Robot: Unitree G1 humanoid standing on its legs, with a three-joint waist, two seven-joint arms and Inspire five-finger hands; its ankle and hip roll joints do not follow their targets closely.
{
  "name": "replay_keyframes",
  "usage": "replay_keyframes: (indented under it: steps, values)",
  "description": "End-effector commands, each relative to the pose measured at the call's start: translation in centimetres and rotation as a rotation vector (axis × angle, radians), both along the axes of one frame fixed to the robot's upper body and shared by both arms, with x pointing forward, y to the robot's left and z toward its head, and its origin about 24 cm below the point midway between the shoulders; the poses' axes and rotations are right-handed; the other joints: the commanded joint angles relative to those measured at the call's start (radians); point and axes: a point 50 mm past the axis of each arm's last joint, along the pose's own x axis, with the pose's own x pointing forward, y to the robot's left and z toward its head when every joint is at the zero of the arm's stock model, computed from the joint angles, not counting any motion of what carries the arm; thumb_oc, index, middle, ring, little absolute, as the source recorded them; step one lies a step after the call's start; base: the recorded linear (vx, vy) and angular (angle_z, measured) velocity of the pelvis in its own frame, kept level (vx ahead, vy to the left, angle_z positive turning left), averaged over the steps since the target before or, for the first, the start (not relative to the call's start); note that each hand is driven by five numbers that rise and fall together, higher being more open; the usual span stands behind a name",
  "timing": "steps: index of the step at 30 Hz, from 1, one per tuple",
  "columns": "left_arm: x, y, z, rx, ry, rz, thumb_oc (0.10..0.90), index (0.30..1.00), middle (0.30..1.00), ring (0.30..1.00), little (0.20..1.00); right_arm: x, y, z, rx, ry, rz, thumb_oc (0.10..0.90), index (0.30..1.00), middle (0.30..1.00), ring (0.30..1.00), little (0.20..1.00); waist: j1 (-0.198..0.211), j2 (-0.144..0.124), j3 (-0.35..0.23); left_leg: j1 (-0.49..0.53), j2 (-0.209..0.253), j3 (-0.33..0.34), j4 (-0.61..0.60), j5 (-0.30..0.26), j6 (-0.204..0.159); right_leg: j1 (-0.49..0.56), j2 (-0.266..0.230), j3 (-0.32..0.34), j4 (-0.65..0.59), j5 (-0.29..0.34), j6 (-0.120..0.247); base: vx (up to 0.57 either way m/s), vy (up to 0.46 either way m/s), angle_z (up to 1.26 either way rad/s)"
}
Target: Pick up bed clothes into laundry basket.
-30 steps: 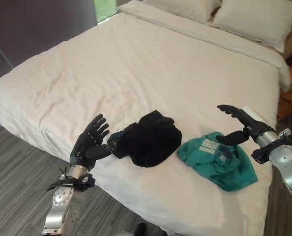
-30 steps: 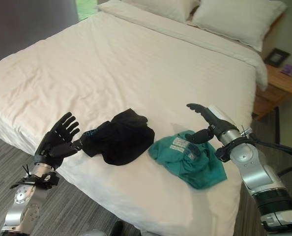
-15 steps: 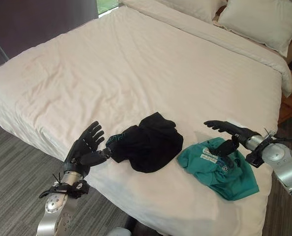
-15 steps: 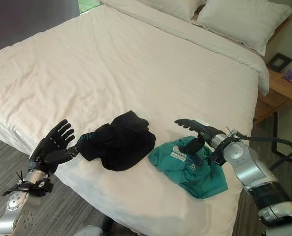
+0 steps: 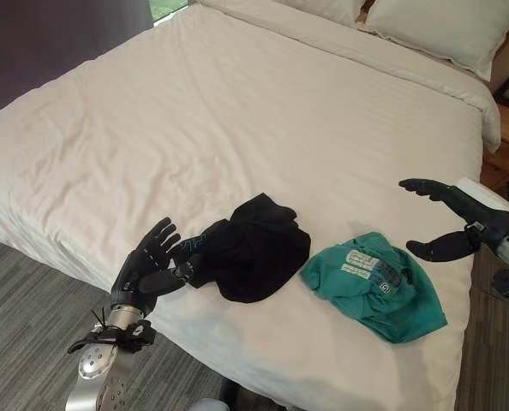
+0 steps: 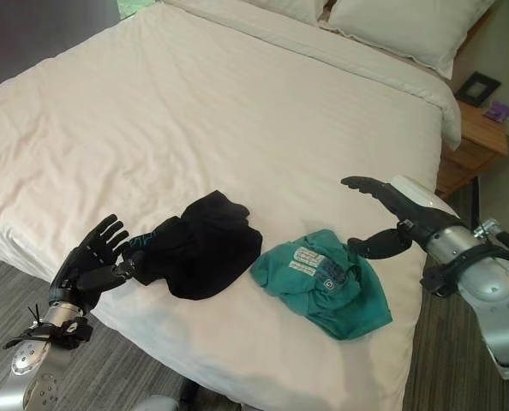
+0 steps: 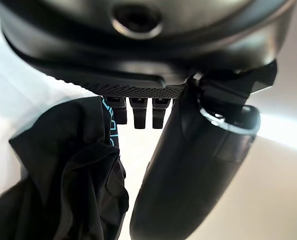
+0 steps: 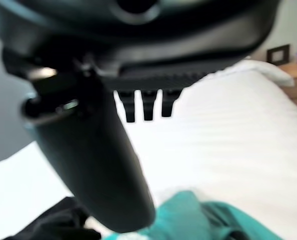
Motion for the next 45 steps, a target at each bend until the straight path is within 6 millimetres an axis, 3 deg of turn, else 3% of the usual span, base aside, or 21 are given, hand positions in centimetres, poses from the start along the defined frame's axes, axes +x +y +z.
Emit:
replay_keyframes:
  steps: [1, 12, 15, 16, 17, 18, 19, 20, 22, 23, 24, 25, 26, 27, 28, 30, 34, 37, 39, 41, 45]
  values:
    - [0.2, -0.1, 4.0, 0.057, -0.213, -0.043, 0.8, 0.9, 0.9, 0.9, 0.9, 0.2, -0.2, 5.2, -0.064, -0.165, 0.028, 0.8, 0.9, 0.9, 0.9, 0.9, 0.016, -0.012, -0.113, -0.025, 0.047, -0.031, 0.0, -0.012, -0.048, -0.018, 0.023, -0.009, 0.062, -0.049, 0.022, -0.01, 0.018, -0.13]
    - [0.6, -0.2, 3.9, 0.035, -0.219, -0.015, 0.8, 0.9, 0.9, 0.9, 0.9, 1.8, 1.3, -0.9, 0.153, -0.008, 0.073, 0.8, 0.9, 0.9, 0.9, 0.9, 0.038, -0.018, -0.1, -0.027, 0.046, -0.027, 0.0, -0.014, -0.042, -0.024, 0.02, -0.007, 0.066, -0.049, 0.022, 0.0, 0.005, -0.03]
    - [0.8, -0.5, 3.7, 0.034, -0.209, -0.016, 0.8, 0.9, 0.9, 0.9, 0.9, 3.4, 1.4, -5.8, 0.286, 0.073, 0.0, 0.8, 0.9, 0.9, 0.9, 0.9, 0.072, -0.011, -0.089, -0.028, 0.044, -0.035, 0.0, -0.02, -0.037, -0.019, 0.018, -0.016, 0.058, -0.053, 0.022, 0.0, -0.008, 0.02]
    - [0.8, -0.3, 3.7, 0.036, -0.211, -0.011, 0.8, 0.9, 0.9, 0.9, 0.9, 3.6, 1.5, -5.8, 0.287, 0.071, 0.005, 0.8, 0.9, 0.9, 0.9, 0.9, 0.069, -0.013, -0.087, -0.033, 0.043, -0.035, 0.0, -0.01, -0.039, -0.025, 0.018, -0.014, 0.06, -0.046, 0.022, 0.0, 0.0, 0.0]
    - [1.1, -0.4, 3.7, 0.048, -0.207, -0.006, 0.8, 0.9, 0.9, 0.9, 0.9, 4.1, 1.1, -10.6, 0.417, 0.184, -0.108, 0.8, 0.9, 0.9, 0.9, 0.9, 0.095, -0.008, -0.08, -0.032, 0.041, -0.044, 0.0, -0.016, -0.037, -0.017, 0.018, -0.023, 0.051, -0.051, 0.02, 0.0, 0.0, 0.0]
    - [1.0, -0.3, 3.7, 0.049, -0.208, -0.003, 0.8, 0.9, 0.9, 0.9, 0.9, 4.2, 1.2, -10.7, 0.417, 0.183, -0.104, 0.8, 0.9, 0.9, 0.9, 0.9, 0.092, -0.009, -0.079, -0.032, 0.041, -0.044, 0.0, -0.016, -0.037, -0.016, 0.017, -0.023, 0.05, -0.051, 0.02, 0.01, -0.041, 0.02]
    - [1.2, -0.3, 3.6, 0.044, -0.194, 0.003, 0.8, 0.9, 0.9, 0.9, 0.9, 4.6, 0.7, -13.9, 0.332, 0.27, -0.206, 0.8, 0.9, 0.9, 0.9, 0.9, 0.113, -0.003, -0.073, -0.039, 0.038, -0.053, 0.0, -0.013, -0.037, -0.016, 0.018, -0.028, 0.046, -0.049, 0.019, -0.01, -0.02, 0.08]
    - [1.2, -0.2, 3.7, 0.045, -0.195, 0.007, 0.8, 0.9, 0.9, 0.9, 0.9, 4.8, 0.9, -13.9, 0.332, 0.269, -0.201, 0.8, 0.9, 0.9, 0.9, 0.9, 0.109, -0.005, -0.072, -0.038, 0.038, -0.053, 0.0, -0.013, -0.037, -0.016, 0.018, -0.028, 0.046, -0.049, 0.019, -0.01, -0.023, 0.12]
    - [1.5, -0.2, 3.8, 0.015, -0.209, 0.017, 0.8, 0.9, 0.9, 0.9, 0.9, 2.2, -0.2, -21.4, 0.366, 0.473, -0.437, 0.8, 0.9, 0.9, 0.9, 0.9, 0.137, 0.011, -0.07, -0.046, 0.032, -0.073, 0.0, -0.006, -0.037, -0.012, 0.016, -0.04, 0.041, -0.051, 0.017, 0.01, -0.006, 0.1]
    - [1.4, -0.1, 3.9, 0.017, -0.21, 0.018, 0.8, 0.9, 0.9, 0.9, 0.9, 2.4, -0.1, -21.4, 0.367, 0.471, -0.434, 0.8, 0.9, 0.9, 0.9, 0.9, 0.134, 0.009, -0.069, -0.045, 0.032, -0.074, 0.0, -0.007, -0.037, -0.011, 0.016, -0.041, 0.04, -0.052, 0.017, 0.02, -0.009, 0.08]
    - [1.6, -0.1, 4.0, 0.017, -0.217, 0.021, 0.8, 0.9, 0.9, 0.9, 0.9, 0.9, -0.3, -23.6, 0.357, 0.551, -0.496, 0.8, 0.9, 0.9, 0.9, 0.9, 0.143, 0.012, -0.069, -0.047, 0.03, -0.083, 0.0, -0.005, -0.037, -0.008, 0.014, -0.046, 0.039, -0.054, 0.016, 0.04, -0.015, 0.11]
    - [1.8, 0.0, 4.6, 0.028, -0.244, 0.026, 0.8, 0.9, 0.9, 0.9, 0.9, -3.2, -0.3, -27.8, 0.301, 0.737, -0.6, 0.8, 0.9, 0.9, 0.9, 0.9, 0.162, 0.025, -0.07, -0.051, 0.025, -0.1, 0.0, -0.002, -0.038, -0.004, 0.008, -0.063, 0.04, -0.057, 0.017, 0.06, -0.016, 0.22]
    - [1.8, 0.1, 4.9, 0.033, -0.261, 0.024, 0.8, 0.9, 0.9, 0.9, 0.9, -5.1, 0.2, -29.4, 0.282, 0.831, -0.615, 0.53, 0.495, 0.495, 0.495, 0.495, 0.169, 0.029, -0.074, -0.052, 0.021, -0.111, 0.0, -0.001, -0.039, 0.002, 0.005, -0.076, 0.037, -0.061, 0.017, 0.05, -0.011, 0.39]
    - [1.8, 0.1, 4.9, 0.034, -0.26, 0.024, 0.8, 0.9, 0.9, 0.9, 0.9, -5.1, 0.3, -29.4, 0.282, 0.831, -0.614, 0.4, 0.3, 0.3, 0.3, 0.3, 0.166, 0.028, -0.074, -0.051, 0.02, -0.114, 0.0, -0.001, -0.039, 0.003, 0.005, -0.078, 0.037, -0.061, 0.017, 0.06, -0.01, 0.44]
    - [1.8, 0.2, 5.0, 0.062, -0.263, 0.015, 0.8, 0.9, 0.9, 0.9, 0.9, -8.8, 1.2, -31.6, 0.298, 0.958, -0.648, 0.4, 0.3, 0.3, 0.3, 0.3, 0.17, 0.032, -0.082, -0.05, 0.016, -0.127, 0.0, -0.001, -0.041, 0.011, 0.001, -0.094, 0.035, -0.067, 0.017, 0.07, -0.011, 0.35]
    - [1.9, 0.6, 6.1, 0.186, -0.282, -0.009, 0.8, 0.9, 0.9, 0.9, 0.9, -11.4, 1.9, -32.9, 0.346, 1.025, -0.699, 0.4, 0.3, 0.3, 0.3, 0.3, 0.166, 0.036, -0.092, -0.047, 0.014, -0.137, 0.0, -0.004, -0.043, 0.021, -0.002, -0.107, 0.033, -0.074, 0.017, 0.07, 0.0, 0.19]
    - [3.3, 1.1, 10.1, 0.434, -0.382, -0.064, 0.8, 0.9, 0.9, 0.9, 0.9, -13.4, 3.0, -33.9, 0.39, 1.071, -0.72, 0.4, 0.3, 0.3, 0.3, 0.3, 0.143, 0.05, -0.103, -0.045, 0.016, -0.14, 0.0, -0.009, -0.046, 0.024, -0.005, -0.113, 0.036, -0.08, 0.02, 0.02, 0.012, 0.24]
    - [5.0, -0.7, 14.0, 0.695, -0.488, -0.178, 0.8, 0.9, 0.9, 0.9, 0.9, -13.6, 4.6, -34.4, 0.428, 1.092, -0.68, 0.4, 0.3, 0.3, 0.3, 0.3, 0.112, 0.057, -0.107, -0.04, 0.02, -0.134, 0.0, -0.012, -0.049, 0.023, -0.002, -0.108, 0.039, -0.082, 0.022, 0.0, -0.001, 0.18]
    - [5.4, -2.1, 15.5, 0.81, -0.536, -0.263, 0.8, 0.9, 0.9, 0.9, 0.9, -13.4, 5.1, -34.4, 0.447, 1.092, -0.657, 0.4, 0.3, 0.3, 0.3, 0.3, 0.096, 0.058, -0.111, -0.039, 0.023, -0.128, 0.0, -0.014, -0.05, 0.022, -0.001, -0.103, 0.039, -0.082, 0.023, -0.01, -0.003, 0.02]
    - [5.5, -2.5, 15.9, 0.838, -0.553, -0.282, 0.8, 0.9, 0.9, 0.9, 0.9, -13.3, 5.3, -34.4, 0.455, 1.09, -0.648, 0.4, 0.3, 0.3, 0.3, 0.3, 0.093, 0.056, -0.112, -0.037, 0.024, -0.124, 0.0, -0.016, -0.05, 0.022, 0.0, -0.099, 0.039, -0.083, 0.024, -0.01, 0.0, -0.07]
    - [6.5, -5.6, 17.3, 1.052, -0.612, -0.42, 0.8, 0.9, 0.9, 0.9, 0.9, -12.7, 5.9, -34.3, 0.45, 1.081, -0.592, 0.4, 0.3, 0.3, 0.3, 0.3, 0.062, 0.056, -0.115, -0.03, 0.031, -0.108, 0.0, -0.022, -0.05, 0.023, 0.002, -0.085, 0.039, -0.082, 0.026, -0.01, -0.006, -0.09]
